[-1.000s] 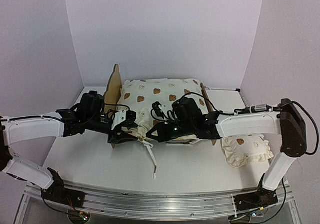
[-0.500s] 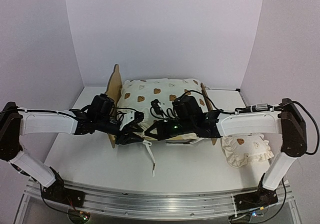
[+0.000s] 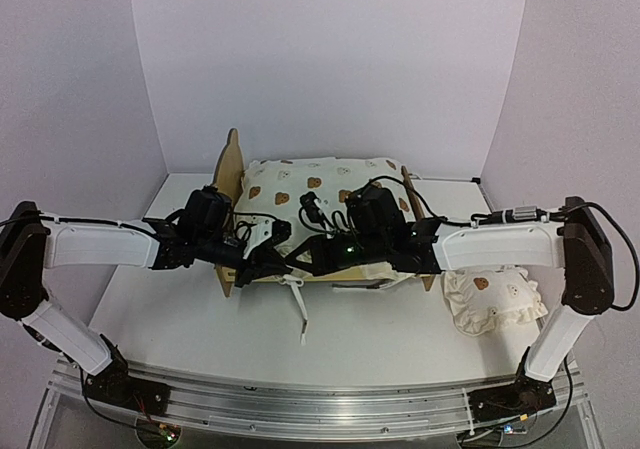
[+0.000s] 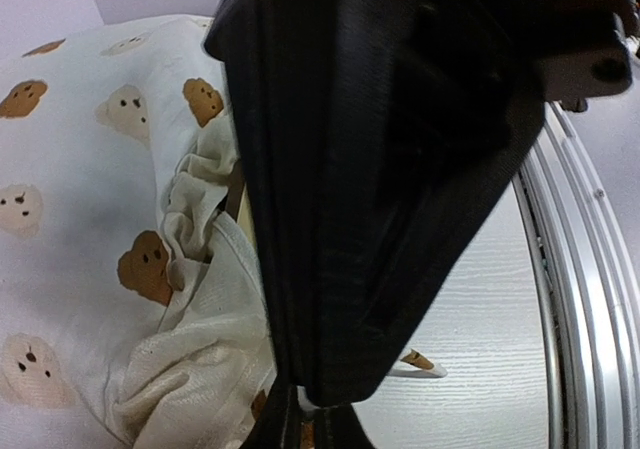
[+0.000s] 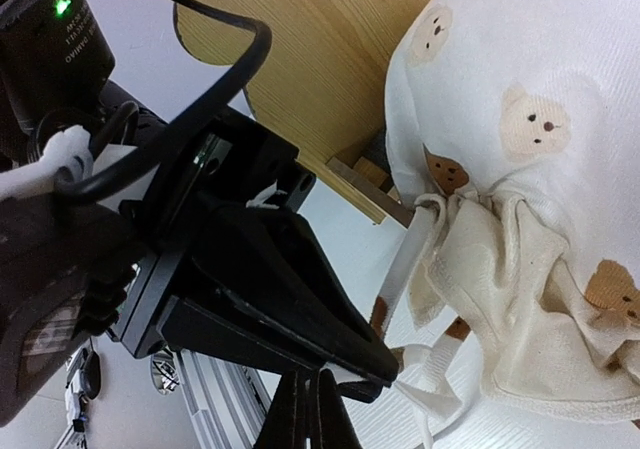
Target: Set up the pet bed
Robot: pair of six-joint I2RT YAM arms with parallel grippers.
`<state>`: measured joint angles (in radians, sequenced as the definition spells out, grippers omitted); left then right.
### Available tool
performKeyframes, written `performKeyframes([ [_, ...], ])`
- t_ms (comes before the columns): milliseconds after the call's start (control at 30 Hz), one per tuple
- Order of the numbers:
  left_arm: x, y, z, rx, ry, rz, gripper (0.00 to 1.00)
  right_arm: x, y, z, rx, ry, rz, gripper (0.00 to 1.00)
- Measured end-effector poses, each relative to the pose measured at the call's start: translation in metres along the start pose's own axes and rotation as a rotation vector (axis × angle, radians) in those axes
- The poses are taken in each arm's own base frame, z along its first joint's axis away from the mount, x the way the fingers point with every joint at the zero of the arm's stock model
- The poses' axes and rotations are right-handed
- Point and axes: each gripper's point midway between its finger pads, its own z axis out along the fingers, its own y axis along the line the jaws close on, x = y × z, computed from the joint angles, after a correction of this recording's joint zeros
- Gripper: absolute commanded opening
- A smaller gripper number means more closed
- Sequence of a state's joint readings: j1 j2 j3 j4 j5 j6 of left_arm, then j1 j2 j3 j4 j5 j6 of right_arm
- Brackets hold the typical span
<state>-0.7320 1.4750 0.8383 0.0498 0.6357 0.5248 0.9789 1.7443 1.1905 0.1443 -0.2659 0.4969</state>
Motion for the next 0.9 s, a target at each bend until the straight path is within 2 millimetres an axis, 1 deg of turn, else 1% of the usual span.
performKeyframes([
  [33,-0.001,0.000,0.000,-0.001,-0.002,-0.001,0.00,-0.001,0.000,0.000,0.000,-0.002,0.000,0.07],
  [67,-0.001,0.001,0.000,-0.005,-0.002,-0.005,0.00,-0.001,-0.001,0.000,0.005,-0.005,0.000,0.15],
  [133,0.000,0.003,0.000,-0.019,0.004,-0.017,0.00,-0.001,-0.006,0.000,0.030,-0.013,-0.003,0.29],
  [167,0.001,0.005,0.000,-0.030,0.009,-0.024,0.00,0.001,-0.011,0.000,0.047,-0.015,-0.009,0.33],
  [200,0.002,0.007,0.000,-0.041,0.013,-0.030,0.00,0.005,-0.017,0.000,0.068,-0.012,-0.013,0.41],
  [233,0.003,0.010,-0.001,-0.053,0.020,-0.038,0.00,0.014,-0.026,0.001,0.092,-0.002,-0.016,0.46],
  [300,0.006,0.015,-0.002,-0.075,0.032,-0.057,0.00,0.040,-0.046,0.001,0.146,0.040,-0.019,0.53],
  [367,0.010,0.019,-0.004,-0.093,0.042,-0.067,0.00,0.065,-0.060,0.001,0.185,0.086,-0.032,0.58],
  [433,0.012,0.023,-0.005,-0.107,0.051,-0.076,0.00,0.083,-0.064,0.006,0.195,0.116,-0.067,0.61],
  [500,0.013,0.025,-0.006,-0.118,0.056,-0.078,0.00,0.094,-0.063,0.016,0.188,0.129,-0.096,0.63],
  [567,0.013,0.026,-0.006,-0.125,0.058,-0.079,0.00,0.100,-0.062,0.027,0.174,0.124,-0.109,0.62],
  [600,0.013,0.027,-0.007,-0.129,0.058,-0.081,0.00,0.104,-0.063,0.032,0.167,0.123,-0.112,0.57],
  [633,0.012,0.028,-0.007,-0.133,0.058,-0.082,0.00,0.108,-0.065,0.038,0.166,0.128,-0.107,0.46],
  [700,0.012,0.029,-0.009,-0.142,0.059,-0.085,0.00,0.115,-0.071,0.048,0.171,0.134,-0.091,0.15],
  [767,0.012,0.032,-0.011,-0.155,0.062,-0.090,0.00,0.122,-0.079,0.058,0.185,0.140,-0.067,0.01],
  [833,0.011,0.035,-0.016,-0.171,0.067,-0.095,0.00,0.130,-0.086,0.063,0.202,0.152,-0.051,0.00],
  [900,0.007,0.044,-0.026,-0.205,0.074,-0.102,0.00,0.136,-0.092,0.070,0.219,0.164,-0.043,0.00],
])
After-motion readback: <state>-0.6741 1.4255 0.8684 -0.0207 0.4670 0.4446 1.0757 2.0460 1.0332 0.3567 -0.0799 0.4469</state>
